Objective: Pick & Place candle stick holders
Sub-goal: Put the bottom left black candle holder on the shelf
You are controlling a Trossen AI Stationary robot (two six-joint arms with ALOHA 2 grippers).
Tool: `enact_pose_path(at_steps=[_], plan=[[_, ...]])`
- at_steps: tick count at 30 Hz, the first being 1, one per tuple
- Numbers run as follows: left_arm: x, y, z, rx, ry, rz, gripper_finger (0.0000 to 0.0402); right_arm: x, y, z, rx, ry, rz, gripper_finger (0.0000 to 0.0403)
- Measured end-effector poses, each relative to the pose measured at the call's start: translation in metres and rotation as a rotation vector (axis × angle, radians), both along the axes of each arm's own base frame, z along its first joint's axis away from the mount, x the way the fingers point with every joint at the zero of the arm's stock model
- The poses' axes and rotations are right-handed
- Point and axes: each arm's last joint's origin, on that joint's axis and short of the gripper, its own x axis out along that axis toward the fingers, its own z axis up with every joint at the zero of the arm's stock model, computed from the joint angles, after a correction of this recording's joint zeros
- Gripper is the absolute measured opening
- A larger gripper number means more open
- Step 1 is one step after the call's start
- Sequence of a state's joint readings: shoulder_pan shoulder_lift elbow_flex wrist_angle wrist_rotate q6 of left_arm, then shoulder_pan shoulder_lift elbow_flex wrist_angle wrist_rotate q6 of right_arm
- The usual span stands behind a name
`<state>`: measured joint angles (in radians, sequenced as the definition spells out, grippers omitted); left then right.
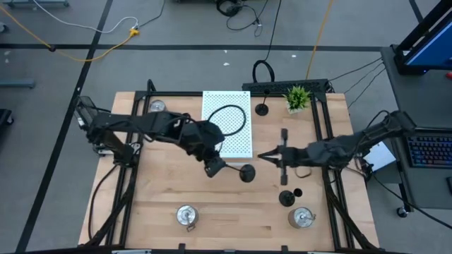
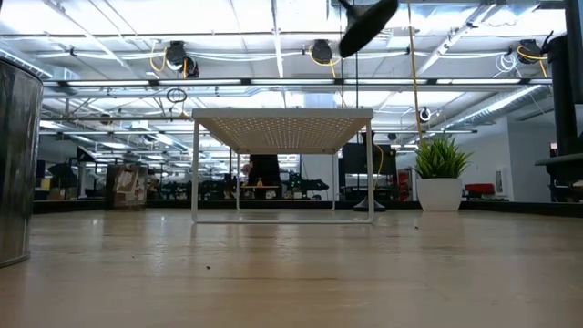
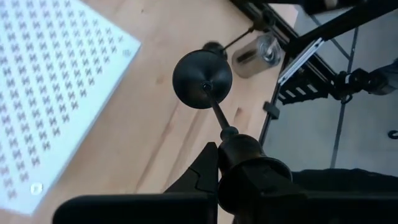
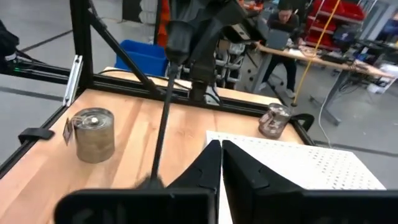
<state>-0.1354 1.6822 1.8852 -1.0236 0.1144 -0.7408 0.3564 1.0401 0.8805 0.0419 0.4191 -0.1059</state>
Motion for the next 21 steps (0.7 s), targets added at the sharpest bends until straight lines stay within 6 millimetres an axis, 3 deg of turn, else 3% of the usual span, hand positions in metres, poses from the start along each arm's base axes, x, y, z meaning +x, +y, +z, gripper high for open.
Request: enact_pose_path(at_steps=[7,15,21], plan=[[0.016,0.004,-0.008,0.07,-0.008,0.007,0.0016,0.033,-0.002,0.004,-0.001,0.08,0.034,0.0074],[0.018,0.014,-0.007,0.148,-0.025,0.084,0.0016,0.055,-0.001,0.003,0.037,0.217,-0.001,0.0165],[0.018,0.016,-0.007,0.147,-0.028,0.087,0.0016,0.066,-0.008,0.001,0.05,0.228,-0.039,0.0182]])
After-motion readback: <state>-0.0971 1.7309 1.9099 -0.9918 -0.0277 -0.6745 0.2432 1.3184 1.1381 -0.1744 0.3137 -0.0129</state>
